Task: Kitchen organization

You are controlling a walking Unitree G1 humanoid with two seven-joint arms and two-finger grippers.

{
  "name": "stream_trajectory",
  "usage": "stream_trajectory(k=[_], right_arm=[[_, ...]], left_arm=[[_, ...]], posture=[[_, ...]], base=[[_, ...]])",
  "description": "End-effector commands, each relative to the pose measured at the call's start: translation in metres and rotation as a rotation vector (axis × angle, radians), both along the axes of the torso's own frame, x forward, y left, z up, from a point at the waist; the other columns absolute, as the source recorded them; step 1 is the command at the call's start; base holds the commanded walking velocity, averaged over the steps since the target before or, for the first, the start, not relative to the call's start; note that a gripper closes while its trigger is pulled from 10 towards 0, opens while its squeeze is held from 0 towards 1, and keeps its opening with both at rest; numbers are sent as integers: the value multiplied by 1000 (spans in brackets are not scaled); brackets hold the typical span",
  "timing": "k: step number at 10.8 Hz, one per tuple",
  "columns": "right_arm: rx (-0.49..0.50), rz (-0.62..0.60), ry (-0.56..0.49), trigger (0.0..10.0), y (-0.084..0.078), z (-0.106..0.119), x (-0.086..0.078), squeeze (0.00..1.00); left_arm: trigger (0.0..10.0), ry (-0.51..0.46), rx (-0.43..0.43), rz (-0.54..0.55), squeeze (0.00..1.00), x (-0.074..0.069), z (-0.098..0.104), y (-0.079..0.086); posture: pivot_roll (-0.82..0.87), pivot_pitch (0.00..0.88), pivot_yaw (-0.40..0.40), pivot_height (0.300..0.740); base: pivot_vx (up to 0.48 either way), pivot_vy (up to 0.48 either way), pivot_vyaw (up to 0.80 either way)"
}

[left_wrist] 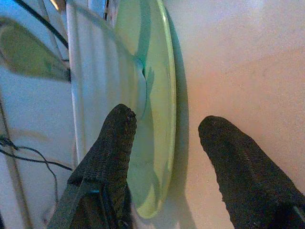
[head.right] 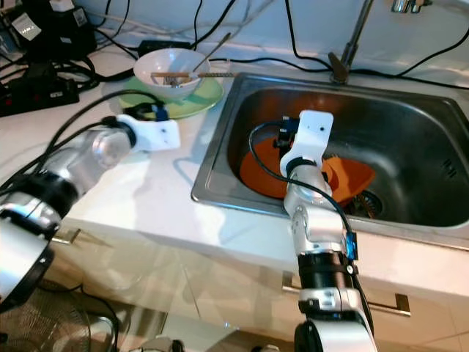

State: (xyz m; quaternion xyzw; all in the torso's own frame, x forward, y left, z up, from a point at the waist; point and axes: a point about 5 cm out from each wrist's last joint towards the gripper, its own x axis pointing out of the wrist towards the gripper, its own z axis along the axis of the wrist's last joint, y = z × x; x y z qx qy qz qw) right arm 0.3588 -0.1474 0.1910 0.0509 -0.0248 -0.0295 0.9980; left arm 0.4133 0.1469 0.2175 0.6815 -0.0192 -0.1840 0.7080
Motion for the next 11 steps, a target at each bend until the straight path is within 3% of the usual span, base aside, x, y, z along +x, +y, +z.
stream_trajectory(k=[1, 3, 4, 5, 8, 11], right_arm=[[10, 0, 12, 10000, -1, -2, -5, 0], [5, 4, 23, 10000, -1, -3, -9, 0], [4, 7, 29, 10000, -1, -3, -11, 0], [3, 10, 35, 10000, 0, -3, -12, 0], [1, 19, 41, 10000, 1, -1, -12, 0], [2, 5, 35, 10000, -2, 1, -13, 0]], left_arm=[[10000, 40, 81, 8, 0, -1, -14, 2], [10000, 27, 107, 29, 0, 1, -13, 3], [6471, 23, 110, 47, 0, 1, -14, 5], [0, 22, 113, 64, 0, 2, -15, 7], [0, 23, 116, 121, 0, 2, -17, 20], [0, 24, 124, 135, 0, 2, -19, 22]], posture=[[83, 184, 25, 725], [71, 200, 18, 725], [70, 203, 15, 725], [68, 207, 11, 725], [69, 198, 9, 725], [55, 185, 18, 725]], base=[[0, 0, 0], [0, 0, 0], [0, 0, 0], [0, 0, 0], [0, 0, 0], [0, 0, 0]])
